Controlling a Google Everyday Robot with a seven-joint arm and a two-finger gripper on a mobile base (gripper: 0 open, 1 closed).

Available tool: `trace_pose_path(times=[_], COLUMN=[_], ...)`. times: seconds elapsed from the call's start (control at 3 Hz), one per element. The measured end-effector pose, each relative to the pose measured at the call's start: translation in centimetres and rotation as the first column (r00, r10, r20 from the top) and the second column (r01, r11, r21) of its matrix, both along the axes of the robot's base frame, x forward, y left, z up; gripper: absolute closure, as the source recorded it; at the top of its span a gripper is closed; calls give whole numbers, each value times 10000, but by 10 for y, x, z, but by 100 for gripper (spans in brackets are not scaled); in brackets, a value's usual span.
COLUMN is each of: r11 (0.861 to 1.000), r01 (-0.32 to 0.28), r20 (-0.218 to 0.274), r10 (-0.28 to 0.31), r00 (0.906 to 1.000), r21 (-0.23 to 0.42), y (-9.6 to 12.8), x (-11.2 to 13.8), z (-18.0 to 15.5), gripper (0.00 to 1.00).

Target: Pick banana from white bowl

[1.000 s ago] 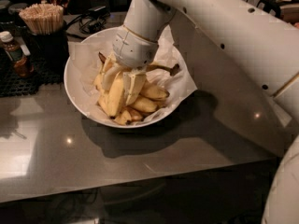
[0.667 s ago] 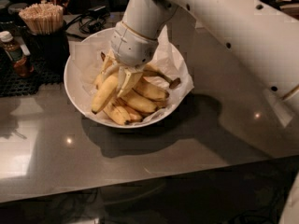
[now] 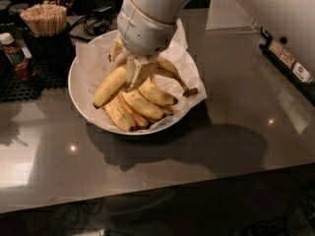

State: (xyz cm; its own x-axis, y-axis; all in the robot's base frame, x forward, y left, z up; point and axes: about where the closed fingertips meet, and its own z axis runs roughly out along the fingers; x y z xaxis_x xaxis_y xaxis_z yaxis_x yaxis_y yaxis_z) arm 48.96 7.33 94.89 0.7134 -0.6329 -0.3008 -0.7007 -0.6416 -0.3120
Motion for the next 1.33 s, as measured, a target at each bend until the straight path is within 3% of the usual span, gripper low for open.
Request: trace_pose_path(times=[0.33,0.67,1.0,1.33], r11=[9995,9935,9830,9674], r01=[-325,-1002,-1022,-351], r20=[837,1902,2997,3369], r10=[328,883,526,-533], r00=[9960,9778,9526,9400], r21=[-43,541,1524,2509], y=[12,20,9,-13], x=[-8,-33,-63,-85], z=[37,69,89,85], gripper=[100,100,100,100])
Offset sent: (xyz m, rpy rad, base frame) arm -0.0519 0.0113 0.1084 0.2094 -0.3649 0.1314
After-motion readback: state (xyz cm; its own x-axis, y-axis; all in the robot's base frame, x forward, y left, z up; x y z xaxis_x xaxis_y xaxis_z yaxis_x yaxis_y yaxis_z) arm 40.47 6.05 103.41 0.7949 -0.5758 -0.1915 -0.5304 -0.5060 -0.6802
